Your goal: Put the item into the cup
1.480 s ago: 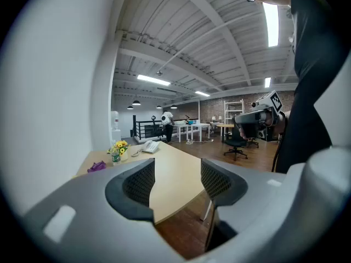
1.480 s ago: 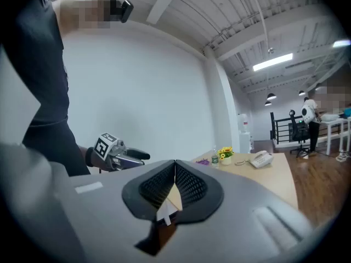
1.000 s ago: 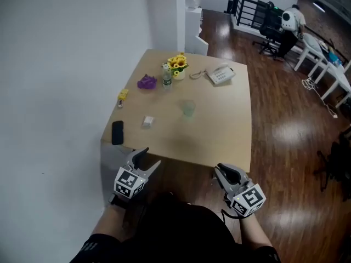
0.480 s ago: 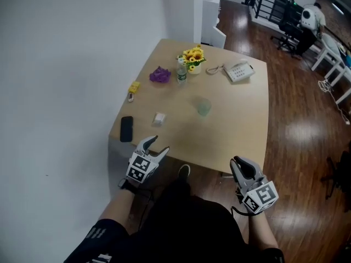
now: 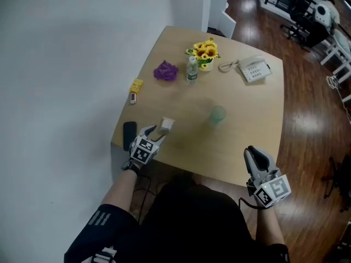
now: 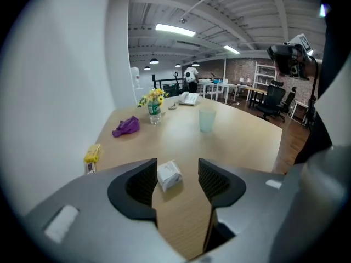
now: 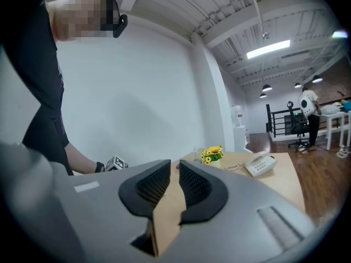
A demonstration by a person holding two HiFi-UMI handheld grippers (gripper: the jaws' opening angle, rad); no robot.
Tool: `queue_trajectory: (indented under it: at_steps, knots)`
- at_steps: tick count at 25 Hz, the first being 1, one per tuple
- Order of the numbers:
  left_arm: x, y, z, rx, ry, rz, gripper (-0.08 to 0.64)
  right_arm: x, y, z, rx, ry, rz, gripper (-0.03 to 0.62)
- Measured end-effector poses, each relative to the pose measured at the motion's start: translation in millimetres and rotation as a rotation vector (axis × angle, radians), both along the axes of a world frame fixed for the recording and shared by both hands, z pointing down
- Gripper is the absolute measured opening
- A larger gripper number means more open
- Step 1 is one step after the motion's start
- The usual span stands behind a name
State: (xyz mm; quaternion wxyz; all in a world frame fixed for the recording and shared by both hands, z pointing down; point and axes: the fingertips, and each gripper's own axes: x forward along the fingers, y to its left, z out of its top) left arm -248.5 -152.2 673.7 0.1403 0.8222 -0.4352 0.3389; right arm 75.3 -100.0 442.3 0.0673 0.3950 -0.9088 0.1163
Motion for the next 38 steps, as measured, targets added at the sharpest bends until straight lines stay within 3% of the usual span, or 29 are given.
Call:
queue_trajectory:
  at_steps: [6,14,24,27,31,38]
  knots:
    - [-17,-20,57,-0.149,-0.039,0.055,0.199,-43,-64,-12,0.026,-0.003,-0.022,0.060]
    - [-14,-31,107,-0.283,-0.100,0.074,0.152,-69,-84,6,-0.019,0.021,-0.088,0.060]
    - [-16,-34,112,-0.317,-0.159,0.060,0.008,-57,-83,18,-0.064,-0.005,-0.102,0.060]
    - [-11,-38,98,-0.288,-0.165,0.059,0.000,-44,-83,19,-0.074,-0.018,-0.089,0.060]
    - [9,-56,56,-0.183,-0.148,0.081,0.000,-26,-83,20,-0.079,-0.039,-0.059,0.060]
    - [90,-112,-41,0.042,-0.129,0.227,0.000,4,-81,15,-0.068,-0.056,-0.016,0.060]
